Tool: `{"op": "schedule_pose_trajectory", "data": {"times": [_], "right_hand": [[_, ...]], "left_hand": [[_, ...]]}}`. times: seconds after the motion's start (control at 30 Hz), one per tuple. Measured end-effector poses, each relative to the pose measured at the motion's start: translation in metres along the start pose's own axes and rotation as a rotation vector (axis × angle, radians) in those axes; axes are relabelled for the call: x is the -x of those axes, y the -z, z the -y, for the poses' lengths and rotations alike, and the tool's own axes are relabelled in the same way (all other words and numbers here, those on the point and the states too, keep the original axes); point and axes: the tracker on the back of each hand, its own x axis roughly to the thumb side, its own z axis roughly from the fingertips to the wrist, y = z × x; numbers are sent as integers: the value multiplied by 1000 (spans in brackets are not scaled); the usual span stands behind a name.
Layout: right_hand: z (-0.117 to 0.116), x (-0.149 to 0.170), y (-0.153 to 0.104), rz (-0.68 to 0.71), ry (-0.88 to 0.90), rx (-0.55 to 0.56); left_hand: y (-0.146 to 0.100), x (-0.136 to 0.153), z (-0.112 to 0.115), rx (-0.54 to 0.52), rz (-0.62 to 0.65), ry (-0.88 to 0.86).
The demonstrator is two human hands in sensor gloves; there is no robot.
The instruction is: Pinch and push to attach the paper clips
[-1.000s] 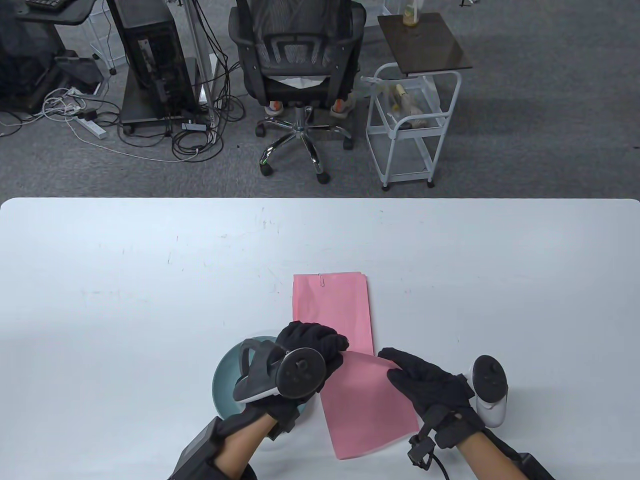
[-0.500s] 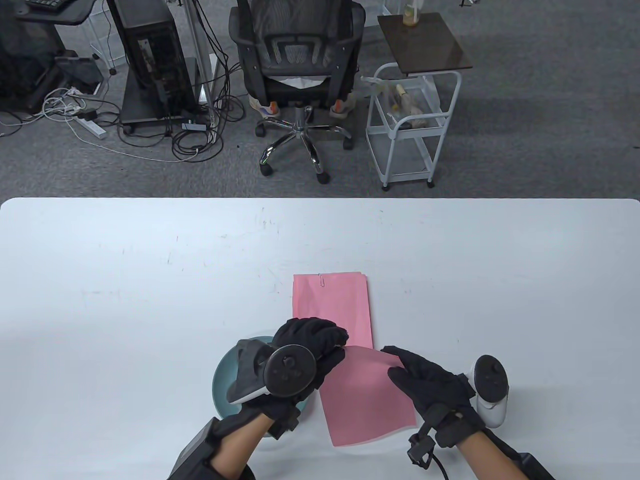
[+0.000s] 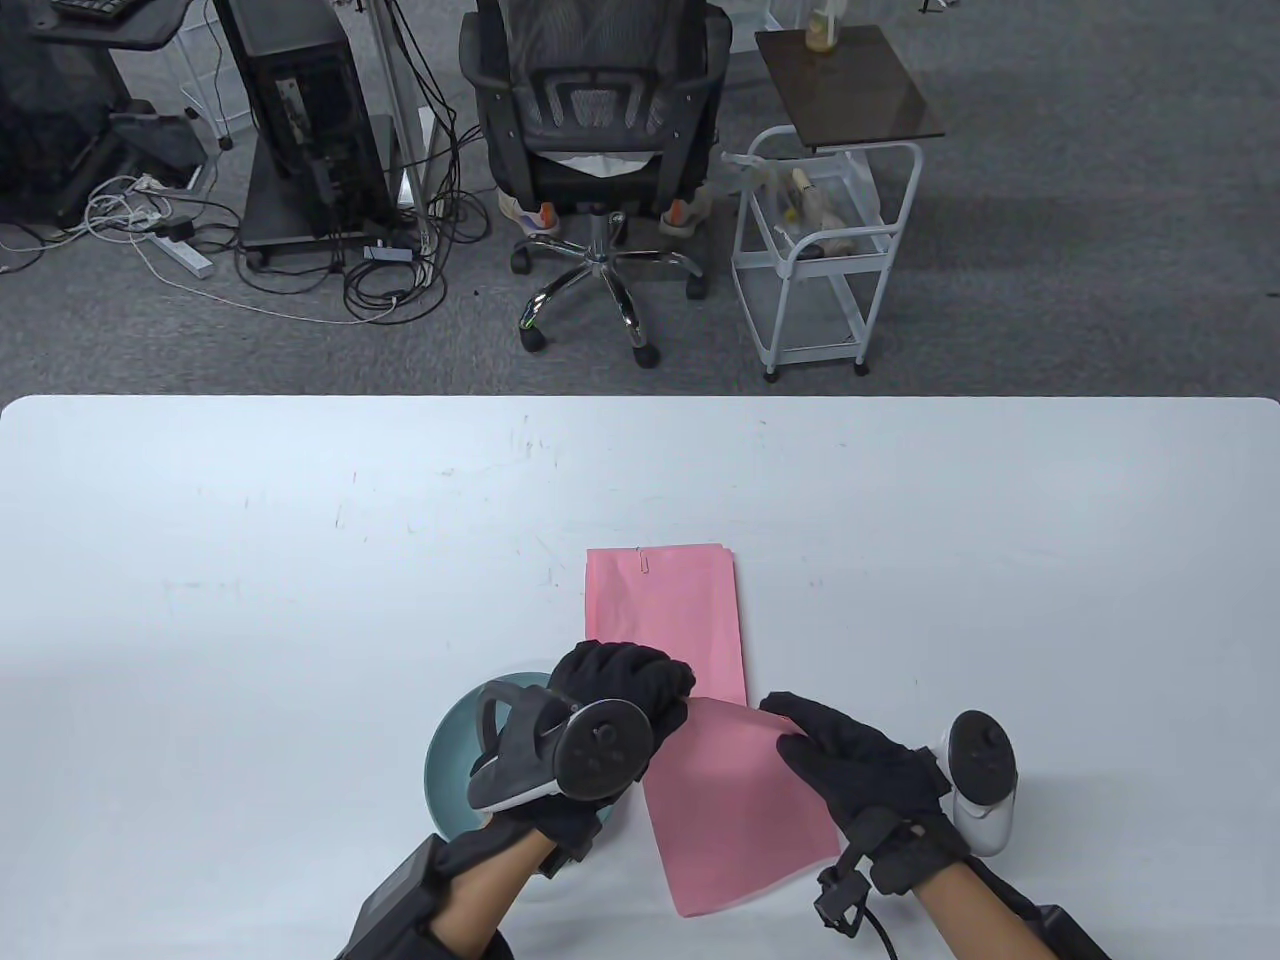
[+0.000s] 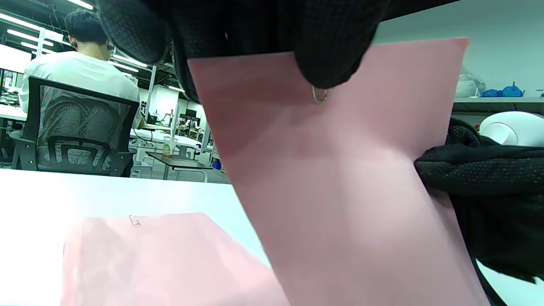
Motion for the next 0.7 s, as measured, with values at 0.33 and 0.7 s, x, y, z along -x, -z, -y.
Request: {"op": "schedule_pose_trajectory", "data": {"times": [0.33, 0.7], "right_hand": [[0, 0, 0, -1, 21, 4], [2, 2, 0, -11, 37, 13]], "left_hand": [[2, 2, 2, 33, 7, -59], [2, -8, 8, 49, 6, 107]]}}
